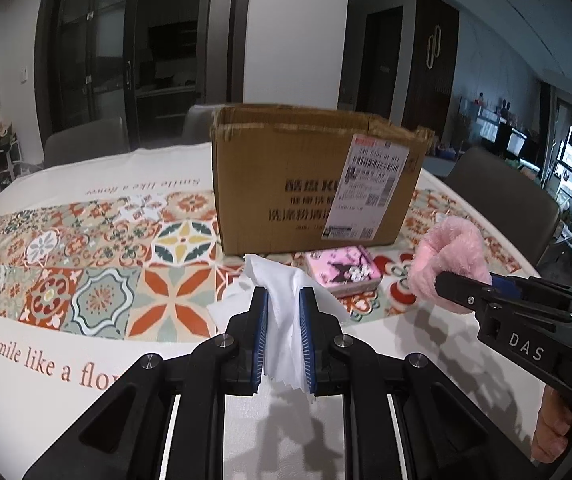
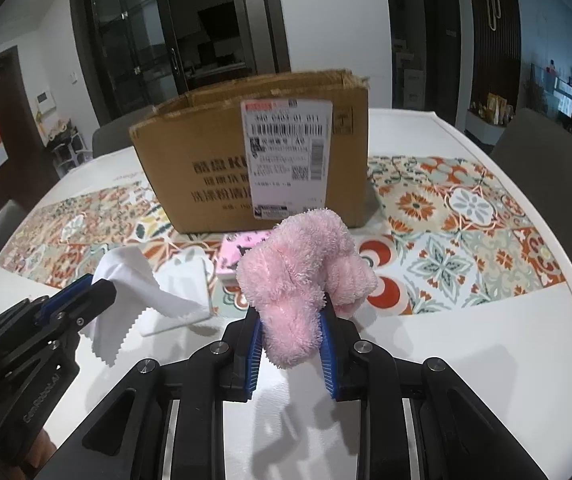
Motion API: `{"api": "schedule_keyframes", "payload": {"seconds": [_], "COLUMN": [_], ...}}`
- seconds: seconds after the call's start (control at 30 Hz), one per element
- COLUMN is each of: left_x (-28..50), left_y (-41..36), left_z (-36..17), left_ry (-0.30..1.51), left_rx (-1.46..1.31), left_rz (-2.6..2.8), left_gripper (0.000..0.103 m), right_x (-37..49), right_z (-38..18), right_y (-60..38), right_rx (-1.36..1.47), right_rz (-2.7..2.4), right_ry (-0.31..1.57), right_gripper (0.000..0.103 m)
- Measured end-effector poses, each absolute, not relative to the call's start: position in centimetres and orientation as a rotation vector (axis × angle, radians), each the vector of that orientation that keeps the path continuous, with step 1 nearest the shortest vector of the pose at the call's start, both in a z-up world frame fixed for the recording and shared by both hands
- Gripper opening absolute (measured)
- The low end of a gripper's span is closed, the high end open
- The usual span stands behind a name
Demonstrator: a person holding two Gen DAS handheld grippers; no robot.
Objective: Organize soft objects
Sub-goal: 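Lift the cloth and hair band up over the cardboard box with both tools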
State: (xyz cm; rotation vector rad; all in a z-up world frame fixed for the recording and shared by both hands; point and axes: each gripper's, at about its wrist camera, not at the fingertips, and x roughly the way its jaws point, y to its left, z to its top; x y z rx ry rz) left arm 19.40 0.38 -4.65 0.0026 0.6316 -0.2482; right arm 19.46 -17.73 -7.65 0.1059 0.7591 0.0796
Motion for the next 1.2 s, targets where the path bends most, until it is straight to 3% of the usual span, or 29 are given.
{"api": "schedule_keyframes", "payload": {"seconds": [1.2], "left_x": [22.7], "left_y": [-0.1], "left_z": [7.2], "left_ry": [0.387], "left_rx": [0.024], "left_rz": [-0.276], "left_gripper": [0.017], "right_x": [21.2], "right_z": [4.2], "right_y": [-17.4], "right_rx": [0.109], "right_rz": [0.119], "right_ry": [0.542], "right_gripper": [0.026]}}
